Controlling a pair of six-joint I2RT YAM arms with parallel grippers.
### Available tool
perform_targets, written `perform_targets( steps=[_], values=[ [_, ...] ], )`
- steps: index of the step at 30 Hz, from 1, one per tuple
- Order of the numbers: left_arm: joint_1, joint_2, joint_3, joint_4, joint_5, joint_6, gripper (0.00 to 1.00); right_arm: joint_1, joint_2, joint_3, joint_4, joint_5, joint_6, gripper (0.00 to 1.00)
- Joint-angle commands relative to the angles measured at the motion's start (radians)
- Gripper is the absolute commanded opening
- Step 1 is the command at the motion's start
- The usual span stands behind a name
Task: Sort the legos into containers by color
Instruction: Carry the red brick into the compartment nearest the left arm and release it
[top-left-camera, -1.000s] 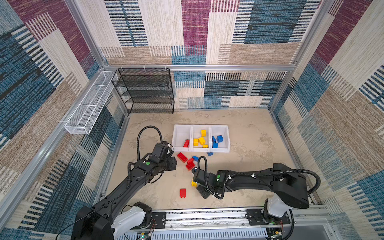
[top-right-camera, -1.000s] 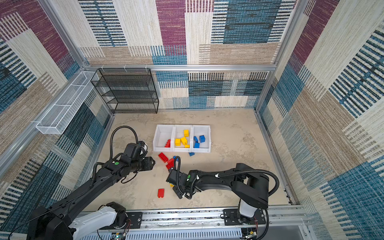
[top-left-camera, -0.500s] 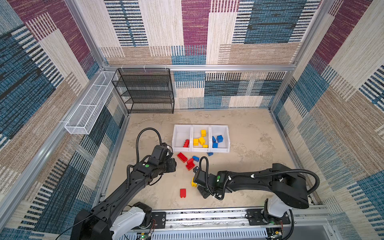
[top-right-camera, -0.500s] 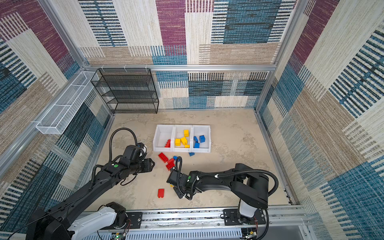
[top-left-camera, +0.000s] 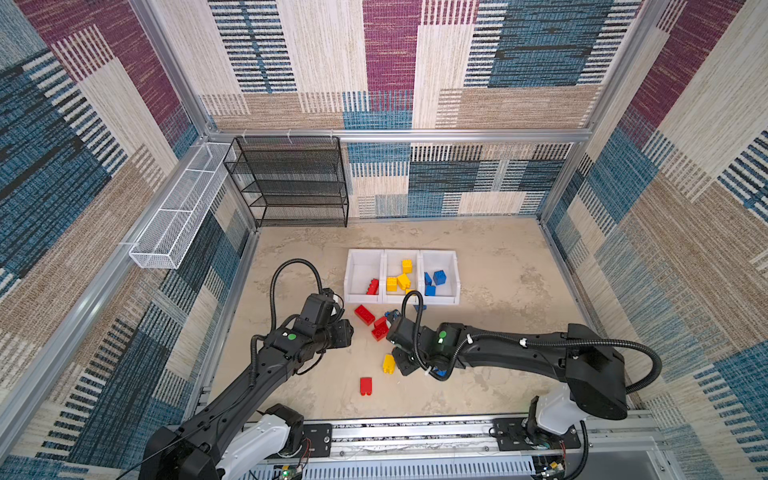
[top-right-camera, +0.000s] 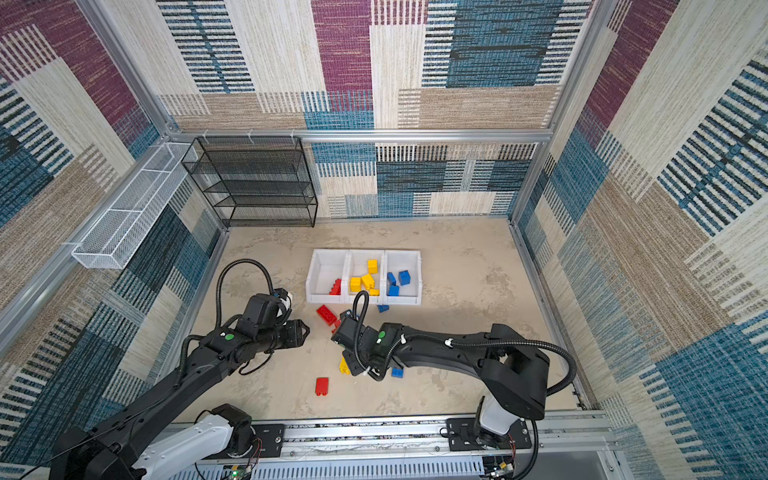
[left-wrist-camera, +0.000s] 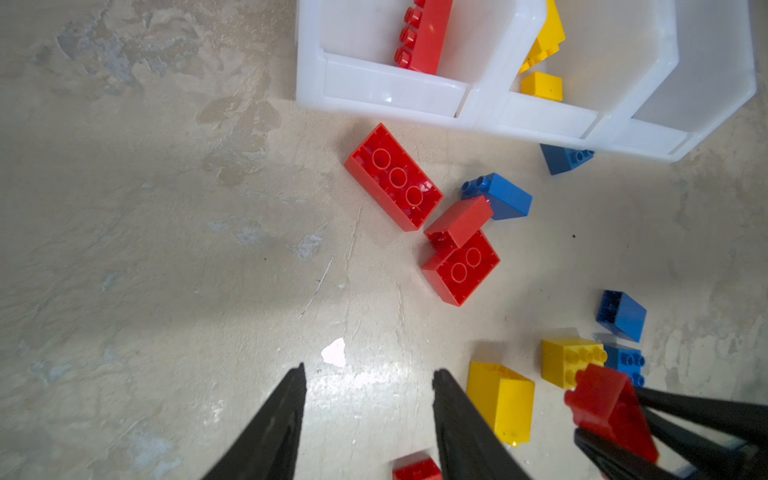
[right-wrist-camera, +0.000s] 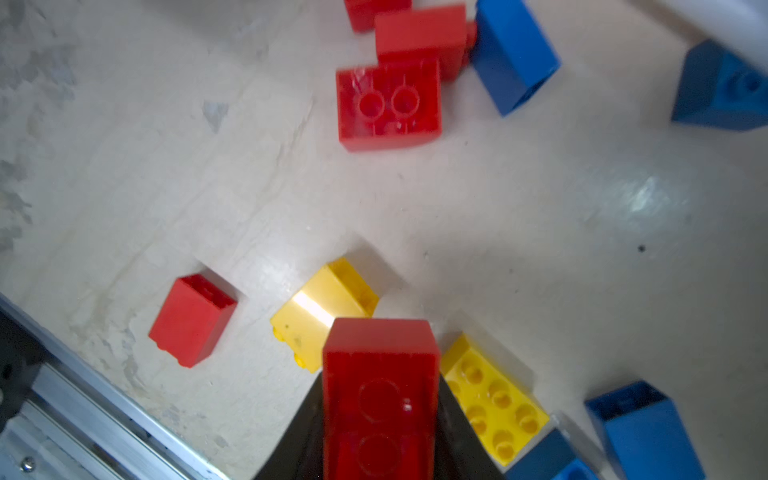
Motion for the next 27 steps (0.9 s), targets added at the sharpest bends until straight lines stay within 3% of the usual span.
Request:
perform_targets(
  steps=[1,9,19,27],
  values=[
    [0.0,-0.027,-0.012,0.005,0.007,-0.023,0.53,-0.059,0.04,0.12,-0.001,0.036,-0.098,0.32],
    [0.001,-0.093,-0.067,-0.008,0.009,-0.056,0.53,-0.227,0.333,0.592,-0.027,0.02,-0.235,0.32],
    [0.0,-0.126,-0.108,-0.003,0.035,-0.081,0.53,-0.313,0.772,1.197,-0.192,-0.01,-0.231,0.32],
    [0.0,-0.129,-0.122,0.009,0.055,-0.086,0.53,-0.322,0.855,1.247,-0.189,-0.024,-0.191,0.37]
  ],
)
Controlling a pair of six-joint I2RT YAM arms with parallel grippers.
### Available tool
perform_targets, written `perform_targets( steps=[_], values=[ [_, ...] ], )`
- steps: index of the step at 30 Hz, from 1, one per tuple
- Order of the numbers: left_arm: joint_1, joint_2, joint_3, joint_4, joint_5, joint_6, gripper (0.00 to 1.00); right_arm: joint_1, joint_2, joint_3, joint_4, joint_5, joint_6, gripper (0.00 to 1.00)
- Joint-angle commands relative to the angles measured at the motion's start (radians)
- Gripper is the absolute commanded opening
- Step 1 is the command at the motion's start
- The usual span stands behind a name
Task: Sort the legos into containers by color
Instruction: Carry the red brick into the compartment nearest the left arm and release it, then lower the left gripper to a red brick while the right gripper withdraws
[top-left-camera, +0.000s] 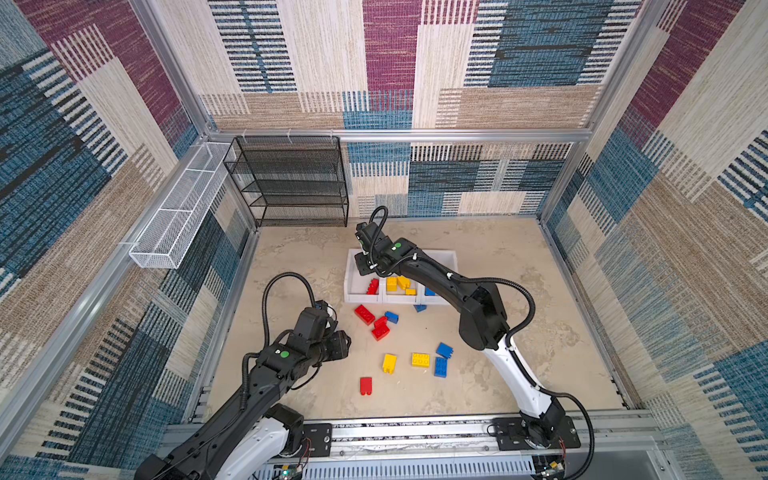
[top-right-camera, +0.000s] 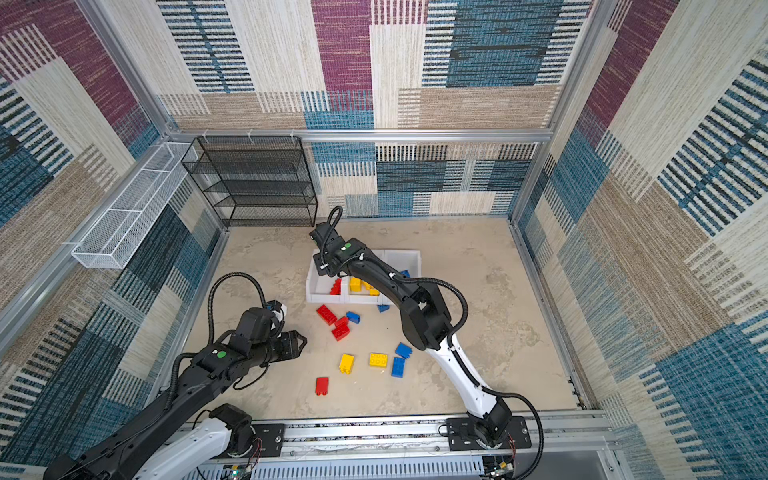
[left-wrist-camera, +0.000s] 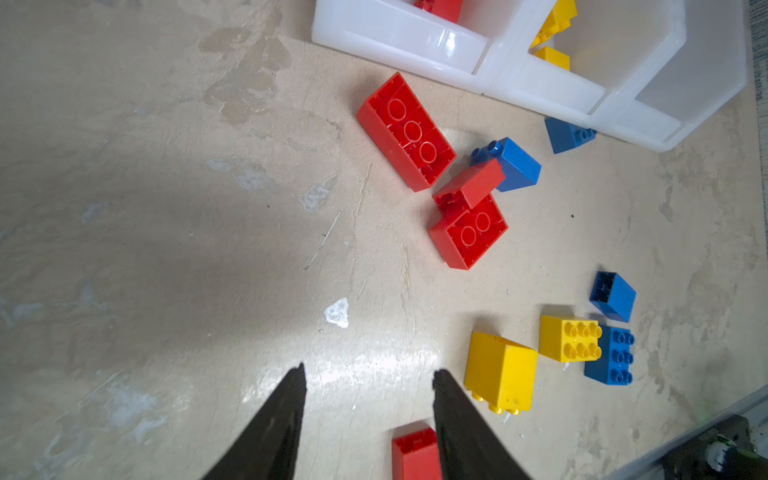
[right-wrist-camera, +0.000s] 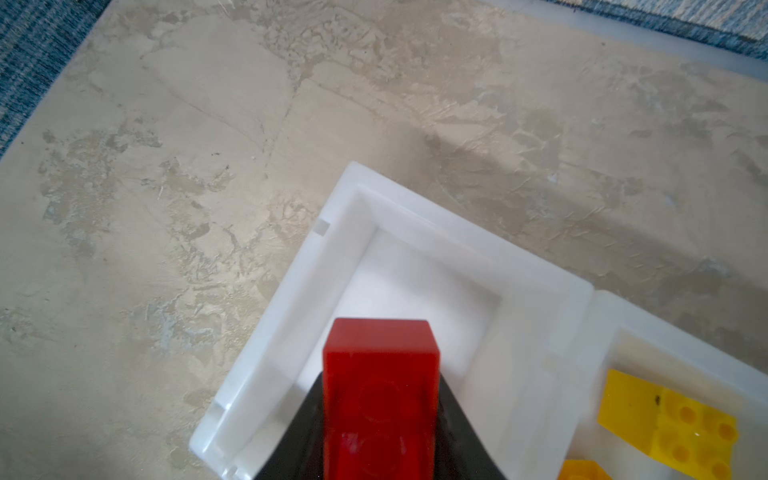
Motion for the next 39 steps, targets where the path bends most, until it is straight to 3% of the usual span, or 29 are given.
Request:
perform_targets(
  steps=[1,8,23,39],
  values=[
    [0.001,0.0,-0.004,0.014,0.019,-0.015,0.53,-0.007,0.011,0.003,-0.011,-0.009,0.029,0.38],
    [0.002,0.0,-0.011,0.026,0.031,-0.021,0.53,-0.009,0.002,-0.022,-0.013,-0.013,0.035,0.6],
    [0.002,0.042,-0.012,0.08,0.06,-0.035,0.54,-0.009,-0.122,-0.074,-0.029,0.004,0.034,0.62],
    [-0.01,0.362,0.177,0.1,0.047,-0.015,0.59,-0.009,-0.767,-0.91,0.183,0.06,0.089,0.63]
  ],
)
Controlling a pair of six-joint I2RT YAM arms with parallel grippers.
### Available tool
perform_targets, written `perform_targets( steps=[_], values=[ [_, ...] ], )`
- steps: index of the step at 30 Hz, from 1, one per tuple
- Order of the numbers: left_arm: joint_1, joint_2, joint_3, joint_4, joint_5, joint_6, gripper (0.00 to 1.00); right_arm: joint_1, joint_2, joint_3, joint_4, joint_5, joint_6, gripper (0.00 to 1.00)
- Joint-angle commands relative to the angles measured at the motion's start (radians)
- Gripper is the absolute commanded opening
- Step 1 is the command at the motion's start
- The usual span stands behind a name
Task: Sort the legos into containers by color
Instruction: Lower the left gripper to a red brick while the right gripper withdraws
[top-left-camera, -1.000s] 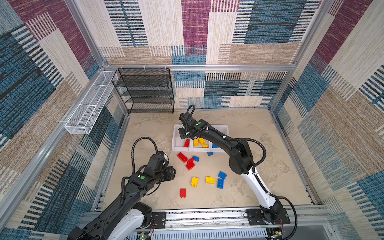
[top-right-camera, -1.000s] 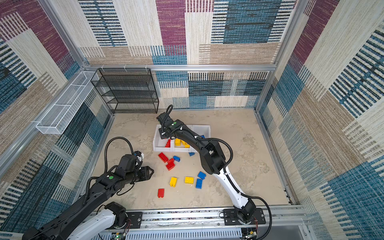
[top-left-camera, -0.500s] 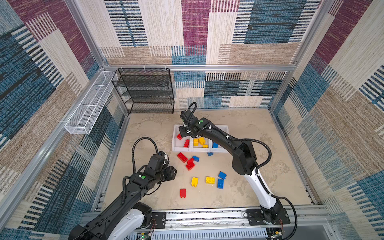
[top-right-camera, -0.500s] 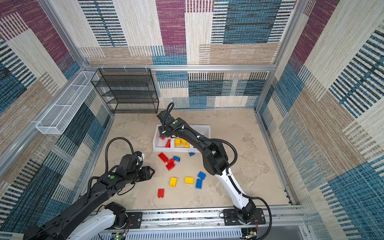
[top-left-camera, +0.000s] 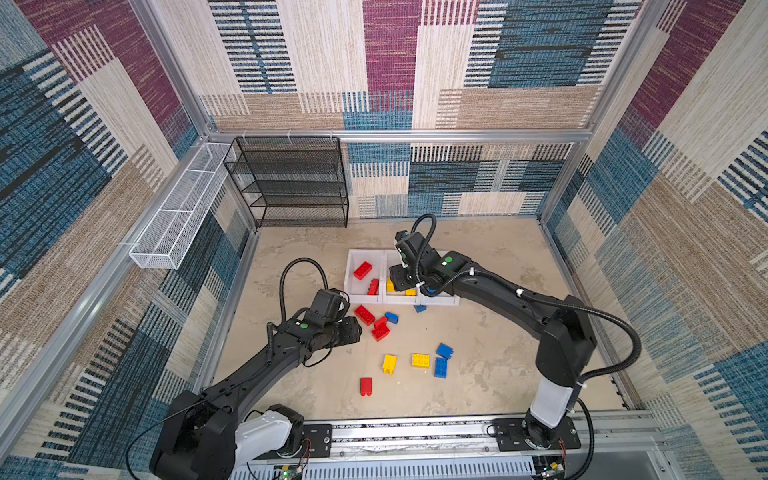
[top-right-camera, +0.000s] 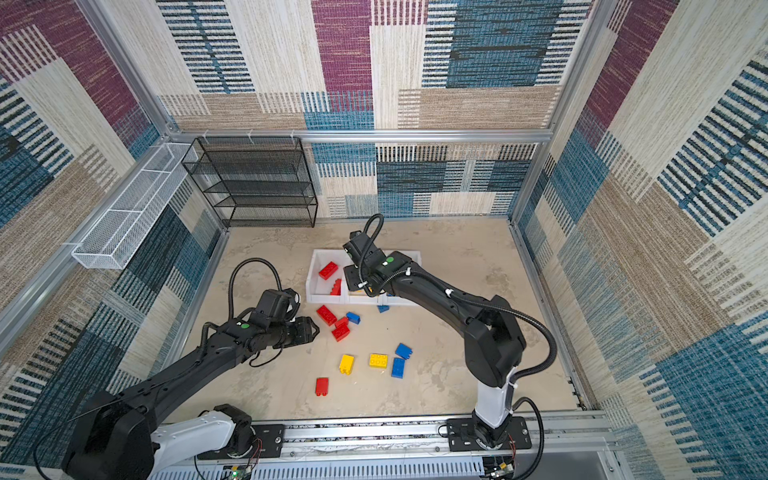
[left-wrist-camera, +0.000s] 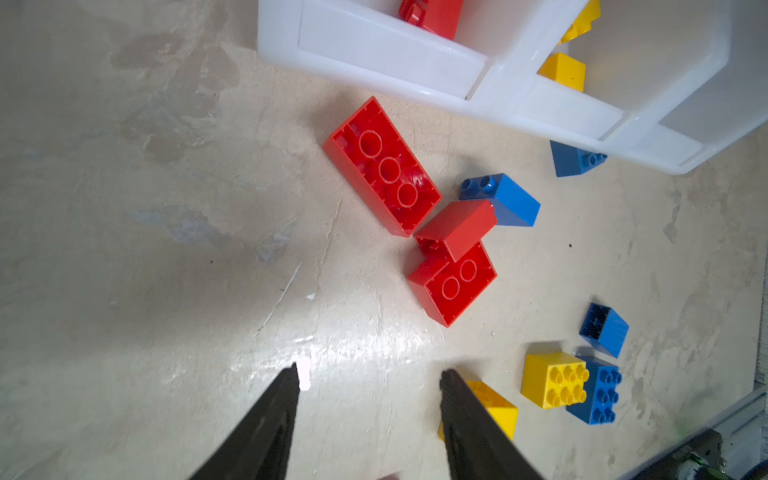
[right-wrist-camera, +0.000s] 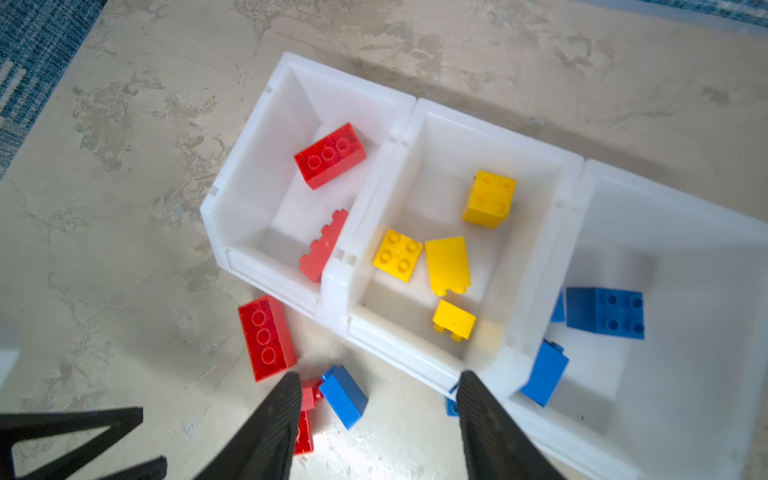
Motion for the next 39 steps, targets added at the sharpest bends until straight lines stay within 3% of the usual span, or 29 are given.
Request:
perform_targets(
  steps=[1,13,22,39],
  values=[
    [-0.01,0.034,0.029,0.016,-0.003,0.011,0.59,0.002,-0.09,-0.112,0.061,0.036,0.043,0.63],
    [-0.09,0.181,0.145,0.003,-0.043,0.059,0.58,-0.002,-0.354,-0.451,0.1,0.046,0.179,0.64],
    [-0.097,0.309,0.236,-0.047,-0.158,-0.029,0.68,-0.002,-0.421,-0.519,0.111,0.05,0.214,0.64],
    [-0.097,0.478,0.342,-0.083,-0.266,-0.115,0.71,-0.002,-0.45,-0.561,0.131,0.025,0.224,0.64]
  ],
)
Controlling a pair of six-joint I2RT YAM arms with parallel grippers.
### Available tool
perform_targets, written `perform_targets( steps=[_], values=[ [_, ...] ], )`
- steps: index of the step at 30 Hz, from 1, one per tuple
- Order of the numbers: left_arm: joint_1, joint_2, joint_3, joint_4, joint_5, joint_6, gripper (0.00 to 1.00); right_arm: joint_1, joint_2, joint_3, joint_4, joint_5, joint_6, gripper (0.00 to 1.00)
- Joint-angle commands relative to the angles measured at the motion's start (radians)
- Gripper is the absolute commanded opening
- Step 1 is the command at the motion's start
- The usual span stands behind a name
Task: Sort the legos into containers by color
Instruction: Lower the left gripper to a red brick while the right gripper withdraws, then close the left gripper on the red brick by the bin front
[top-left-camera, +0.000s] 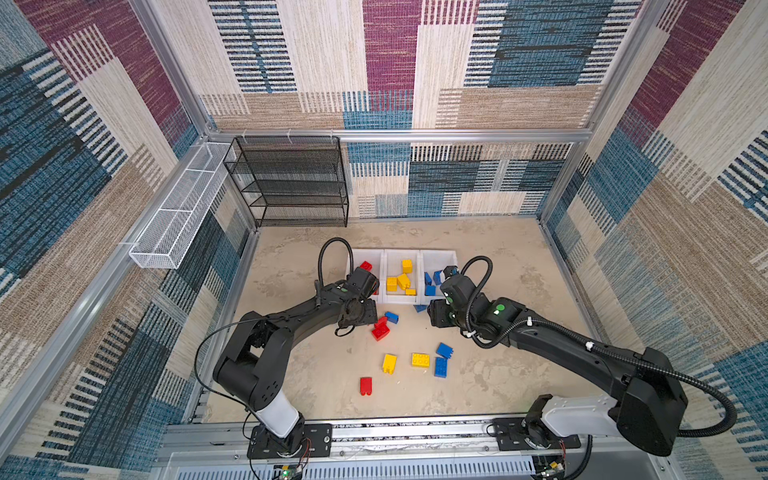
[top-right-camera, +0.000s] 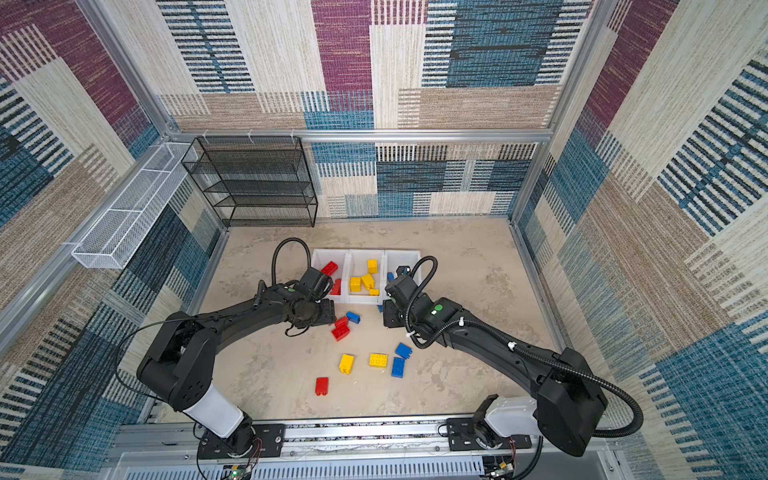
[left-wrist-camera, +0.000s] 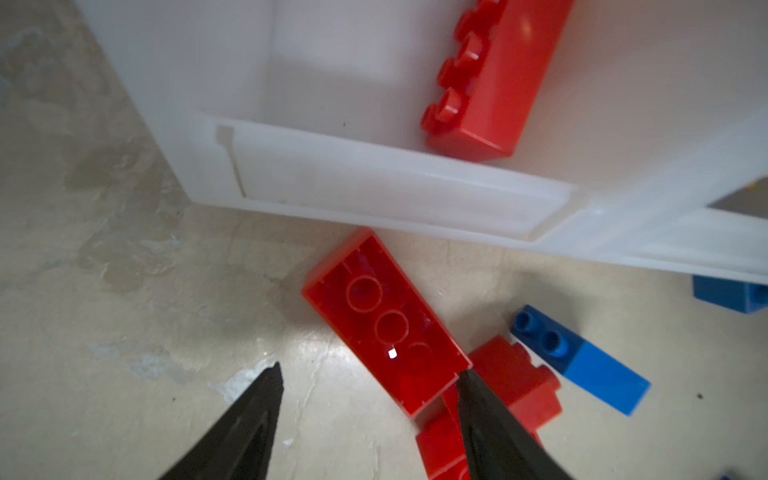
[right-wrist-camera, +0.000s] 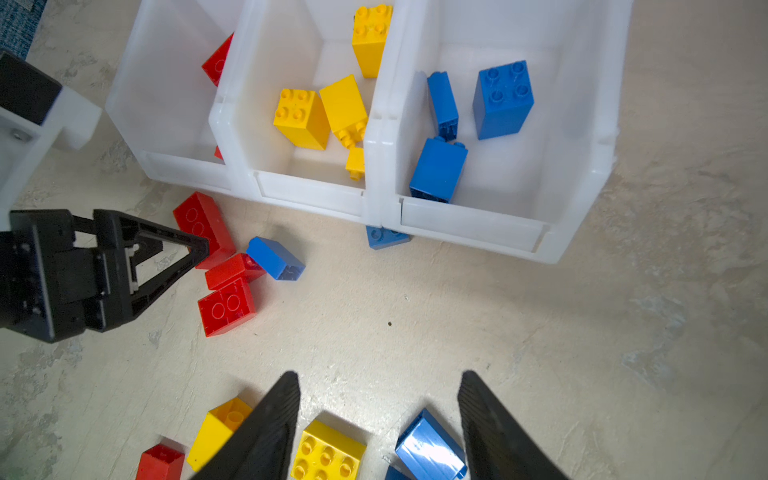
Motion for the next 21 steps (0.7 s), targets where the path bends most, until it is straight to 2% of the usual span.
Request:
perform_targets(
  steps=[1,21],
  values=[
    [0.0,0.02,0.017,-0.005,-0.03,-0.042,0.71,-0.001,-0.007,-0.006,0.023,-0.005,0.009,0.64],
    [0.003,0.066,0.057,0.028,-0.019,-0.066,0.71,0.0,-0.011,-0.021,0.026,-0.013,0.018,0.64]
  ],
)
